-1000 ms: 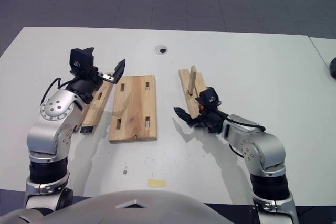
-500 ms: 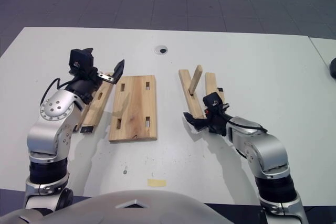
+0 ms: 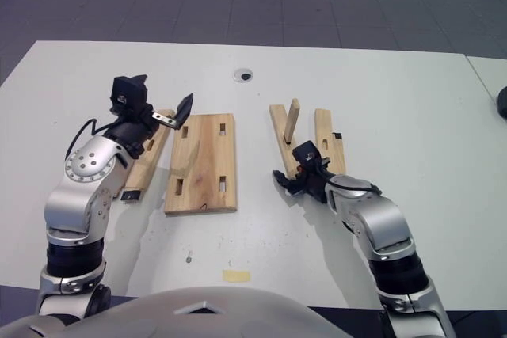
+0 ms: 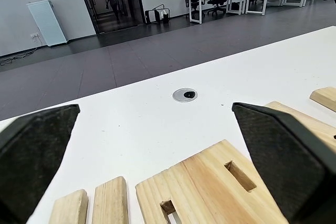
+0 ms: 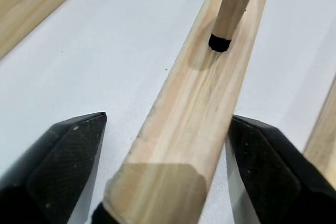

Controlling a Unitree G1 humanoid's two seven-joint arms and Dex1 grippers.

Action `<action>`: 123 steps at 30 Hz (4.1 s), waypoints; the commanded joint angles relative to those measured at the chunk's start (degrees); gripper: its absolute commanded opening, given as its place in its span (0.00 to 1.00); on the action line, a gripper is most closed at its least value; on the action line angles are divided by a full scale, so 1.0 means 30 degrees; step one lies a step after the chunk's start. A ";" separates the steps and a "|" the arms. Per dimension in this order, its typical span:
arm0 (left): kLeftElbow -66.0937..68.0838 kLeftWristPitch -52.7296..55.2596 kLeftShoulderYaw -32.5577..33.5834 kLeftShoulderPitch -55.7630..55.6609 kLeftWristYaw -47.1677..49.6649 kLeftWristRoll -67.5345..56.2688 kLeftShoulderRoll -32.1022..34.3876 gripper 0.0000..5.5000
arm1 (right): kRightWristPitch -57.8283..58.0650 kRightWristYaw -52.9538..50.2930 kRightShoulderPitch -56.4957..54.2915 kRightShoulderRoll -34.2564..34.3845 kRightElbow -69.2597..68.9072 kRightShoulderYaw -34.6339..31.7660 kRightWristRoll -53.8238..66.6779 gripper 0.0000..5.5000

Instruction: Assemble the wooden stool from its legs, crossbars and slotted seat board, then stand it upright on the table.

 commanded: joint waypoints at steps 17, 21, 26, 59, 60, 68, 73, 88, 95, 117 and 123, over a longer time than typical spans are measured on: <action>-0.0316 0.2869 0.3557 -0.2440 0.1629 -0.5194 -0.3717 0.98 | -0.7776 -0.0257 -0.1128 0.2022 0.2851 -0.1087 -0.2571 0.37; -0.0361 0.5981 0.6064 -0.3912 0.2497 -1.1902 -0.5672 0.98 | -1.3426 0.1050 -0.1697 0.2554 0.2525 -0.1048 -0.2851 0.37; 0.0866 0.7090 0.7956 -0.5278 0.6200 -1.9555 -0.7111 0.95 | -1.6430 0.2633 -0.1611 0.3258 0.1862 -0.0510 -0.2150 0.37; 0.0779 0.3011 0.6060 -0.7781 0.9522 -2.2583 0.1692 0.19 | -1.4123 0.4994 -0.1281 0.1913 0.2376 0.1519 -0.3301 0.58; 0.1169 0.2642 0.6382 -0.7886 0.9379 -2.1889 0.2069 0.18 | -1.3217 0.5458 -0.1454 0.1399 0.2667 0.1828 -0.3472 0.60; 0.2936 0.1257 0.5996 -0.7016 0.8690 -1.7705 0.1864 0.18 | -1.0308 0.7819 -0.6829 0.1699 0.6815 0.1194 -0.2045 0.84; 0.3301 0.0240 0.5081 -0.6443 0.8098 -1.3750 0.2331 0.18 | -1.2323 0.8809 -1.1257 0.3075 1.4135 0.1270 -0.2822 0.98; 0.3868 -0.0607 0.4551 -0.5755 0.6393 -0.9842 0.0960 0.18 | -1.6280 1.0296 -1.8016 0.5792 2.9273 -0.0127 -0.4487 0.98; 0.3844 -0.0228 0.3871 -0.5477 0.5448 -0.9325 0.0121 0.18 | -1.6771 1.1904 -1.8923 0.5970 3.1246 -0.0360 -0.5351 0.98; -0.2270 0.3389 0.7540 -0.0668 0.5259 -1.0022 0.1899 0.18 | -0.7551 0.9058 -0.3591 0.2835 0.6456 -0.6356 0.0927 0.98; -0.1411 0.3446 0.6647 0.0716 0.5244 -0.9985 0.0351 0.18 | -0.6524 0.7284 -0.2181 0.2906 0.4962 -0.6211 0.1430 0.98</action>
